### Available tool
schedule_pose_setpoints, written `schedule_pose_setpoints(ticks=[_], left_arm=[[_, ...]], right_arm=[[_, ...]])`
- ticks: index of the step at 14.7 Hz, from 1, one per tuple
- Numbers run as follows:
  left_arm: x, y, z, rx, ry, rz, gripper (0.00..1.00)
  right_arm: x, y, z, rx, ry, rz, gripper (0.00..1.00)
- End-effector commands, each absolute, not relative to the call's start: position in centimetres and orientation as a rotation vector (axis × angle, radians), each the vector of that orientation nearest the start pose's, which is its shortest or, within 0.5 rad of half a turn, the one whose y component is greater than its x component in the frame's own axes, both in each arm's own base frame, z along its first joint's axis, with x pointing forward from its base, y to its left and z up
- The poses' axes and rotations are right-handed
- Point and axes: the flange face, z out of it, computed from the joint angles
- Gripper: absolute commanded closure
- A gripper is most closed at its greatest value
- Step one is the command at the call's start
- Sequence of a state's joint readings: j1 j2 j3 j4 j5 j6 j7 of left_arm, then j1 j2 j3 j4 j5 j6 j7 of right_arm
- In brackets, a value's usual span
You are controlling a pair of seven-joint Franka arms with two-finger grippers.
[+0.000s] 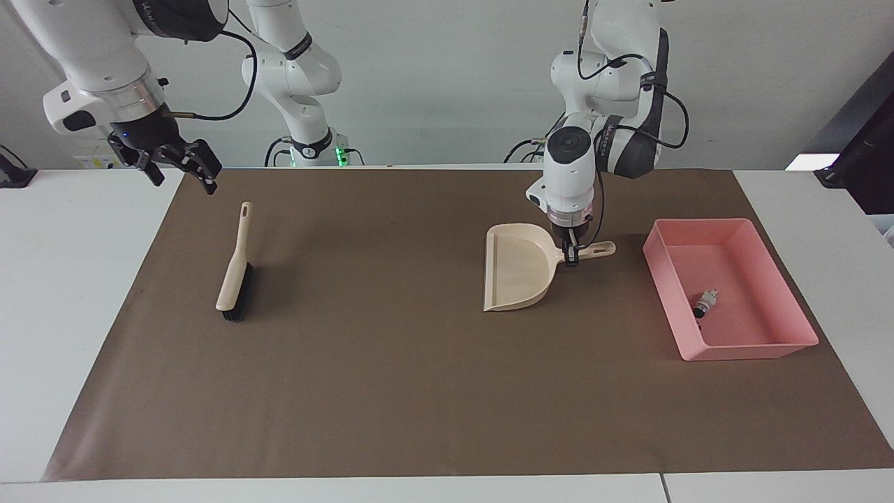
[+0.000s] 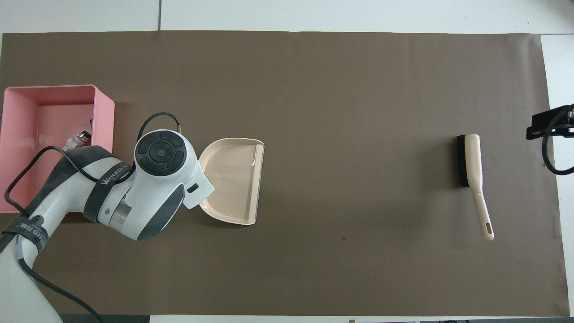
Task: Clean e-waste and dump in bin
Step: 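Set the dustpan down and release it with the left gripper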
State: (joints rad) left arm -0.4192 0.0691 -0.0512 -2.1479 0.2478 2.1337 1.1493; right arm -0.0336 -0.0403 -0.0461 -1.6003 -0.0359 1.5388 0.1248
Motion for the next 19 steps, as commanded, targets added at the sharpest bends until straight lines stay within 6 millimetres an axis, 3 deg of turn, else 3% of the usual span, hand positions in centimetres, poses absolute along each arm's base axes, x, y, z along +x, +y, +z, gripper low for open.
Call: schedule_pose_setpoints(ticks=[1,8,9,10,13,14,16,19], left_arm=[[47.9,-24.3,35.8,-1.930,2.279,0.160,1.00],[47.5,-24.5,34.7,-1.964,2.289,0.183,0.99],[47.4,-24.6,34.7,-1.965,2.288,0.193,0.91],[47.0,-25.0,34.8,-1.952,2.297,0.193,0.74],[46.8,-25.8,35.4,-1.939,2.304,0.182,0.57],[46.7,-25.6,35.9,-1.966,2.278,0.186,0.46],[46.6,-25.2,37.1,-2.052,2.191,0.196,0.10],[46.4,-24.2,39.0,-2.146,2.086,0.185,0.03]], right_arm=[[53.5,-5.0,62.6,-3.155,0.309,0.041,0.00],[53.4,-5.0,62.6,-3.155,0.309,0.041,0.00],[53.4,-5.0,62.7,-3.155,0.309,0.038,0.00],[53.4,-5.0,62.8,-3.156,0.309,0.036,0.00],[53.4,-5.0,62.7,-3.155,0.309,0.038,0.00],[53.4,-5.0,62.7,-3.155,0.309,0.038,0.00],[53.4,-5.0,62.7,-3.155,0.309,0.038,0.00],[53.4,-5.0,62.7,-3.155,0.309,0.038,0.00]])
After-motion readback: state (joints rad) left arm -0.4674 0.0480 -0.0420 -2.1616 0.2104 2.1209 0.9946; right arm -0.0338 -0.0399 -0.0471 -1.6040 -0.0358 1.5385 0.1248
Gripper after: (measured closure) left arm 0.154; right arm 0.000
